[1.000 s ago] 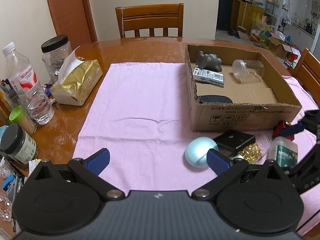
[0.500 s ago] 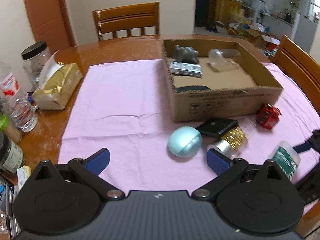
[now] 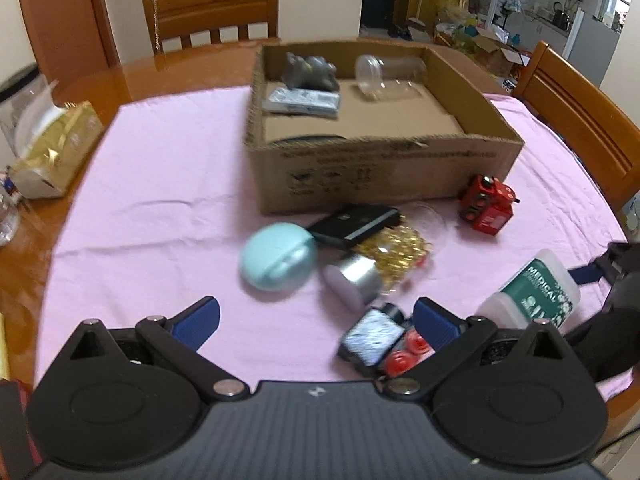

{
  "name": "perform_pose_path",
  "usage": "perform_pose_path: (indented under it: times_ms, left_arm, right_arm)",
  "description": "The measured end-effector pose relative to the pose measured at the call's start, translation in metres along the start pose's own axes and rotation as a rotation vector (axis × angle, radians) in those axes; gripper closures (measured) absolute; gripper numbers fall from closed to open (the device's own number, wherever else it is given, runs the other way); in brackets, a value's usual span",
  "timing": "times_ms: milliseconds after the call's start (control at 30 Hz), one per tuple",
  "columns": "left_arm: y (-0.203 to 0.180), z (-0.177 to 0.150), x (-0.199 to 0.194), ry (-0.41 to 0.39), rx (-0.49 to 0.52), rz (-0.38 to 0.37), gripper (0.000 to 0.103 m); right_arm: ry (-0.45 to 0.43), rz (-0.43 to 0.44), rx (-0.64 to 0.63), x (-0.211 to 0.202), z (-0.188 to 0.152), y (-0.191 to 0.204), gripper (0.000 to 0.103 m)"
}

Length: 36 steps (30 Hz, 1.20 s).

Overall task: Organize rigid objects
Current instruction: 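Grasp the white MEDICAL bottle with the right gripper while the left gripper approaches the black toy train, then grasp the black toy train with the left gripper while the right gripper lifts the bottle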

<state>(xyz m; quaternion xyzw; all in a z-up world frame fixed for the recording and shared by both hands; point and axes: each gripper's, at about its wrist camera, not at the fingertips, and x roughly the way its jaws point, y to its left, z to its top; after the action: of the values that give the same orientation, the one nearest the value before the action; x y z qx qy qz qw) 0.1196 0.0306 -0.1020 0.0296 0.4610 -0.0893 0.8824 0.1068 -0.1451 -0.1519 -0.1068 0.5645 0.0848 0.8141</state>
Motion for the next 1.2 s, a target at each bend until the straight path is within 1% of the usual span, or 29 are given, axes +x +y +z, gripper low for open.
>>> perform_pose_path:
  times_ms: [33, 100, 267, 333, 533, 667, 767, 967, 1067, 1200]
  left_arm:
    - [-0.004, 0.0, 0.004, 0.008, -0.008, 0.0, 0.001]
    - [-0.01, -0.001, 0.014, 0.025, -0.028, 0.004, 0.001]
    - [-0.02, -0.004, 0.039, 0.069, -0.079, 0.015, 0.001]
    - [-0.021, -0.006, 0.046, 0.089, -0.092, 0.034, 0.001]
    - [-0.012, -0.017, 0.045, 0.114, -0.119, 0.045, 0.001]
    - [-0.002, -0.029, 0.04, 0.138, -0.097, 0.085, 0.001]
    - [0.006, -0.035, 0.04, 0.138, -0.082, 0.095, 0.001]
    - [0.002, -0.03, 0.044, 0.115, -0.008, 0.052, 0.001]
    - [-0.006, -0.026, 0.047, 0.114, 0.035, 0.031, 0.001]
    - [-0.012, -0.024, 0.048, 0.121, 0.063, 0.019, 0.001]
  right_arm:
    - [-0.011, 0.02, 0.007, 0.001, -0.002, -0.001, 0.0]
    - [-0.006, 0.05, 0.032, 0.003, -0.005, -0.006, 0.0]
    - [-0.022, 0.054, 0.028, 0.005, -0.009, -0.009, 0.0]
    - [-0.037, 0.058, 0.021, 0.004, -0.012, -0.01, 0.0]
    - [-0.032, 0.059, 0.02, 0.003, -0.01, -0.011, 0.0]
    - [-0.039, 0.061, 0.016, 0.004, -0.01, -0.01, 0.0]
    - [-0.047, 0.06, 0.018, 0.004, -0.012, -0.01, 0.0]
    - [-0.062, 0.056, 0.025, 0.001, -0.015, -0.01, 0.0]
    - [-0.062, 0.058, 0.019, 0.0, -0.016, -0.01, 0.0]
    - [-0.056, 0.067, -0.004, 0.001, -0.013, -0.01, 0.0]
